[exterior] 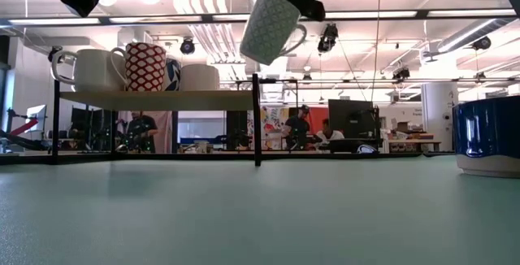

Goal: Place coffee mugs
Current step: Put the white gray patterned mug on the shelf

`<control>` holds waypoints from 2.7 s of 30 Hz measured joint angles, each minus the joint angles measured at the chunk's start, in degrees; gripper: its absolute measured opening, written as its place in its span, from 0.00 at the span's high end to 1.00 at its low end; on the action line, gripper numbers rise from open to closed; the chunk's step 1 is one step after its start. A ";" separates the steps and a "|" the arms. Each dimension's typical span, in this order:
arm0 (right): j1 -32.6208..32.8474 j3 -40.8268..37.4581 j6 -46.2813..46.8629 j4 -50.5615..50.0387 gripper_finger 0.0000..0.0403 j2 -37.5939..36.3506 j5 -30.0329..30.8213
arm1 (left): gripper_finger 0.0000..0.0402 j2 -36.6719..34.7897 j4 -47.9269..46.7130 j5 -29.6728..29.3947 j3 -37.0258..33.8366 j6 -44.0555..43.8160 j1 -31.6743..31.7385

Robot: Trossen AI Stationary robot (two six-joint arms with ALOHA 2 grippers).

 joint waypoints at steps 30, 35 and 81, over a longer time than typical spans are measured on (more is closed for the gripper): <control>-7.39 14.83 -2.12 3.06 0.97 14.90 0.73 | 0.95 -0.11 0.60 0.00 0.00 -1.53 0.00; -8.03 14.83 -2.62 3.11 0.97 14.51 1.12 | 0.95 -0.11 0.57 0.00 0.00 -1.53 0.00; 11.24 14.35 -7.23 -3.90 0.97 26.55 1.49 | 0.95 -0.11 -4.79 0.55 0.00 -11.23 0.74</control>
